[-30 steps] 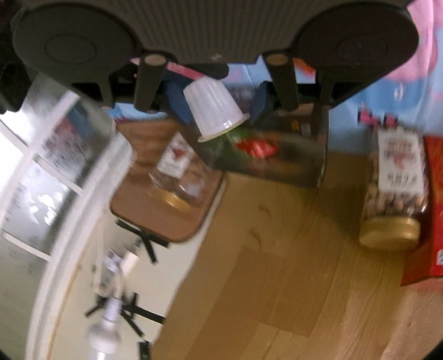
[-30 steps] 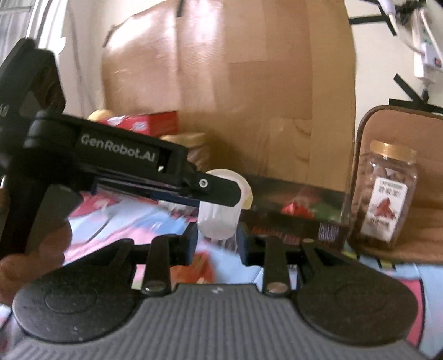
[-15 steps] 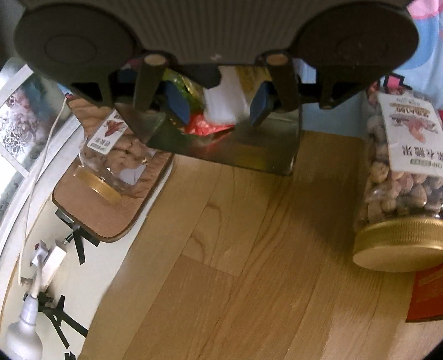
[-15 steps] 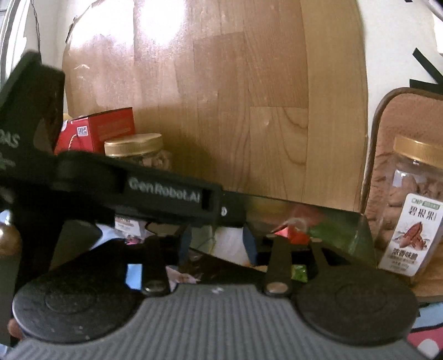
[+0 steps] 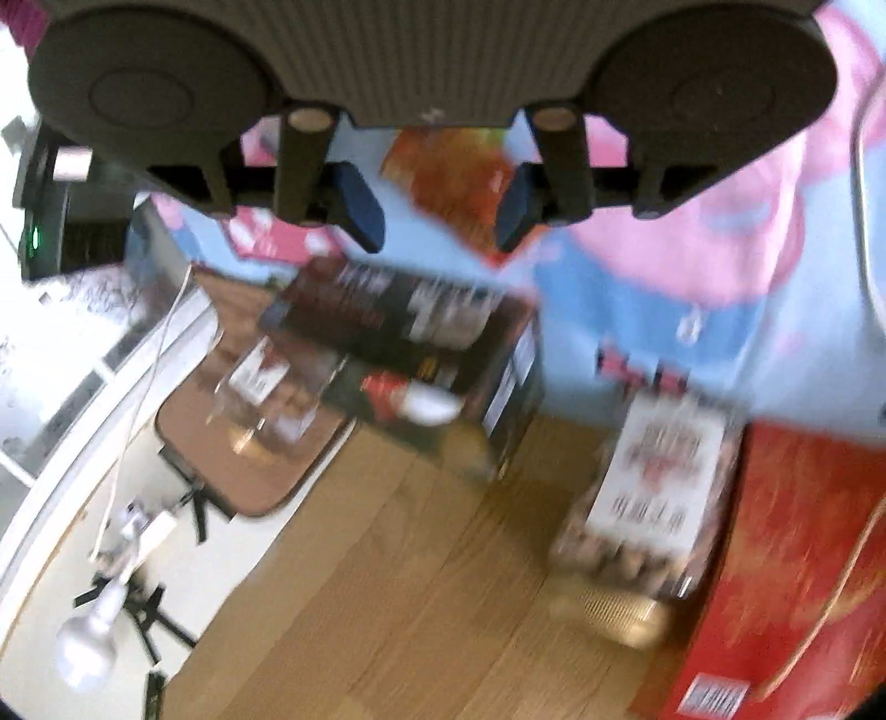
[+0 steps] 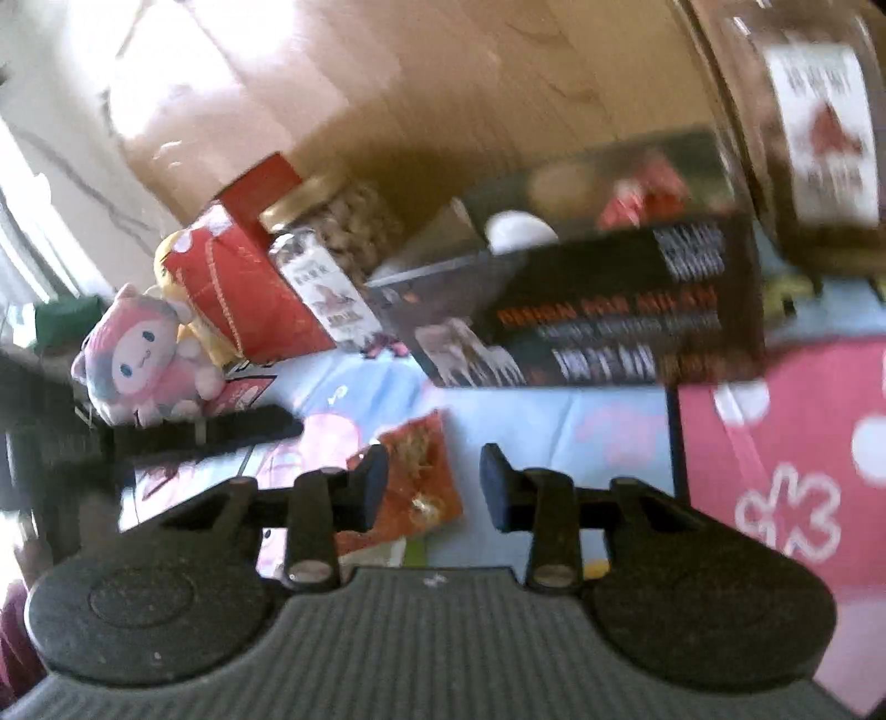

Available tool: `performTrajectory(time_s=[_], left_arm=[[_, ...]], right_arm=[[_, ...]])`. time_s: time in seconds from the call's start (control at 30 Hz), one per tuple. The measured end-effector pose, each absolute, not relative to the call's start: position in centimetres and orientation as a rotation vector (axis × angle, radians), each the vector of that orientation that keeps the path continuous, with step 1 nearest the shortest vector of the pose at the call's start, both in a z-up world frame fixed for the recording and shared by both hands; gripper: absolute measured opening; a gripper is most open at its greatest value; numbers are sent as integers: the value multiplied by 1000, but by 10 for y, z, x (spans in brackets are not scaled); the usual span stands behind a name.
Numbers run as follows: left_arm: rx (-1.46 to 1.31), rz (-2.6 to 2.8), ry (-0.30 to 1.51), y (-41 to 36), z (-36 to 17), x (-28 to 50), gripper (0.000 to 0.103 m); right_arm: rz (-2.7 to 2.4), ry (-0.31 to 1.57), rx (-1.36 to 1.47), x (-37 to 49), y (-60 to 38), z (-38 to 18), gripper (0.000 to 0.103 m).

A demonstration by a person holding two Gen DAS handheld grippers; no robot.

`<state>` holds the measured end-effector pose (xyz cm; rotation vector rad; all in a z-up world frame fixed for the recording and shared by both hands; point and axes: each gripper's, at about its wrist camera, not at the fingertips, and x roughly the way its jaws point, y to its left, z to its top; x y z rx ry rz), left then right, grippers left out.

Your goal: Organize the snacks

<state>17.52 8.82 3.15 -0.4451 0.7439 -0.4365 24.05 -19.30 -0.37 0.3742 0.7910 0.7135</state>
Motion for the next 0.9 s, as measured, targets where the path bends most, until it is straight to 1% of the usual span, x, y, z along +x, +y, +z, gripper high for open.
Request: performTrajectory(time_s=[0.13,0.17,0.27,0.3,0.33,0.37,0.4,0.47,0.53,0.6,0.77,0.9], left_arm=[[-531,-416,852,95,3,180,35],[-542,-418,844,96,0,180,34],[-556,-422,843,98,-4,177,34],[-572,-424,844,101,-5,177,36],[-594,-431,846,103,-6,178,38],[-617,-440,846,106,-7,179,44],[-640,-449,840,108,-8,179,51],[-669,-449,830,112,-9,180,53],[-699,-448,830,115,-10,181,49],[-694,-430,830,115,-9,180,30],[-709,-444,757,120,10,164,27],[-701,-468,692,120,31,141,27]], right_arm=[[685,883,469,244,-197,-14,41],[692,911,494,246,-195,-17,41],[718,927,553,245,-189,-21,41],[727,932,555,246,-184,-21,41],[723,923,544,245,-179,-20,38],[718,911,523,245,-174,-18,28],[707,894,496,244,-168,-16,23],[707,858,481,240,-165,-12,15],[716,842,481,236,-163,-9,13],[720,818,476,229,-161,-4,13],[736,714,419,207,-163,18,12],[745,608,373,178,-159,38,12]])
